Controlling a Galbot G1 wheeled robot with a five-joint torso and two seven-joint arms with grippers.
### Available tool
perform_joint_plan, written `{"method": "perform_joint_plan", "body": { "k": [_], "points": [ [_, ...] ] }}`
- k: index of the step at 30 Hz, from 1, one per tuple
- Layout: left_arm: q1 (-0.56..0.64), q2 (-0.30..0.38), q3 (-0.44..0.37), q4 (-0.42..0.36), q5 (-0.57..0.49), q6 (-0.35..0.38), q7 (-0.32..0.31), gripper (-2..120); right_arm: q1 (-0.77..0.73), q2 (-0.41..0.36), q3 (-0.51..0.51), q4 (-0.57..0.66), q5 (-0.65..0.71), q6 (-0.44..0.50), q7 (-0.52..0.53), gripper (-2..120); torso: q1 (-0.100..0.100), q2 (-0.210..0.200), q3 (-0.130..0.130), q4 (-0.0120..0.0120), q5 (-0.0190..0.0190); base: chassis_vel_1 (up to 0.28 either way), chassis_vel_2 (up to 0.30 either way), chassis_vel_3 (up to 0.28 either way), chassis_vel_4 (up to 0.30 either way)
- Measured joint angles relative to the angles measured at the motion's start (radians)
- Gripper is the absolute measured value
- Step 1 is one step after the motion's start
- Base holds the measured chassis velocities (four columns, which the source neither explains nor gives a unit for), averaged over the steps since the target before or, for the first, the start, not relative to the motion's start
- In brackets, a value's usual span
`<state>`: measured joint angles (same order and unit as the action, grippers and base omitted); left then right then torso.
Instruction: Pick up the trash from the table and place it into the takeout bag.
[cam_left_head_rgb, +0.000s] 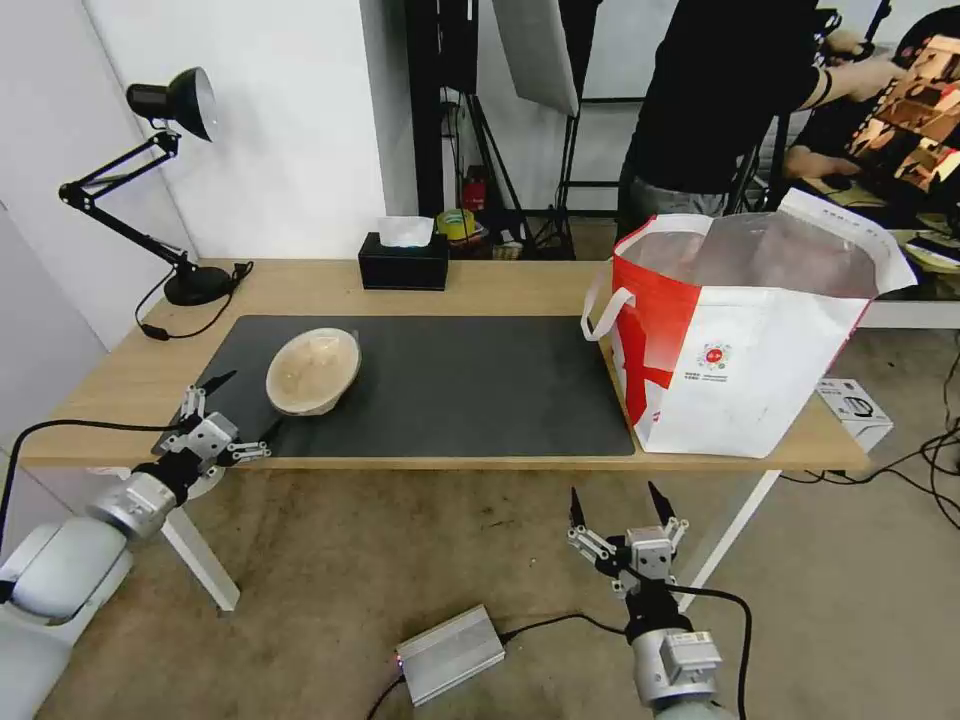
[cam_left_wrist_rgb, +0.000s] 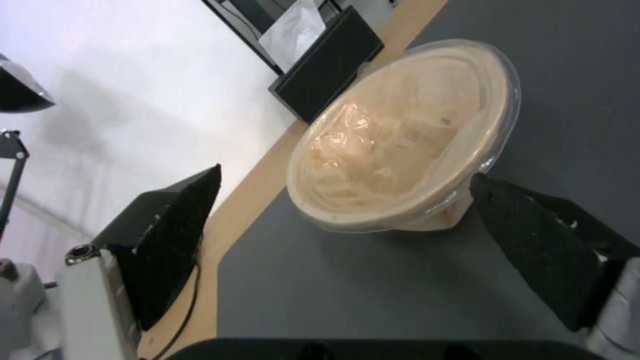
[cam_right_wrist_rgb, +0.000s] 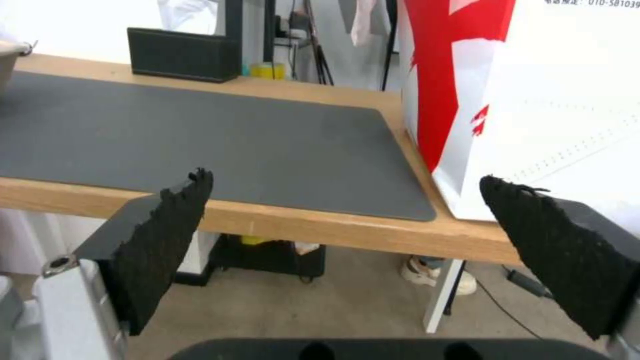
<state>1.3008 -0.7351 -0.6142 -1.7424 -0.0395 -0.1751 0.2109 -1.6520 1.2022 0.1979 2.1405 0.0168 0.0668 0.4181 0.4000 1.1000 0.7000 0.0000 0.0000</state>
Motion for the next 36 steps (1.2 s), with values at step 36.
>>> {"method": "perform_joint_plan", "body": {
  "k": [36],
  "points": [
    [-0.079, 0.010, 0.063, 0.013, -0.010, 0.004, 0.011, 100, 0.012, 0.014, 0.000, -0.012, 0.001, -0.002, 0.000, 100, 0.000, 0.000, 0.000, 0.0001, 0.0000, 0.000, 0.000, 0.000, 0.000]
  ]
}}
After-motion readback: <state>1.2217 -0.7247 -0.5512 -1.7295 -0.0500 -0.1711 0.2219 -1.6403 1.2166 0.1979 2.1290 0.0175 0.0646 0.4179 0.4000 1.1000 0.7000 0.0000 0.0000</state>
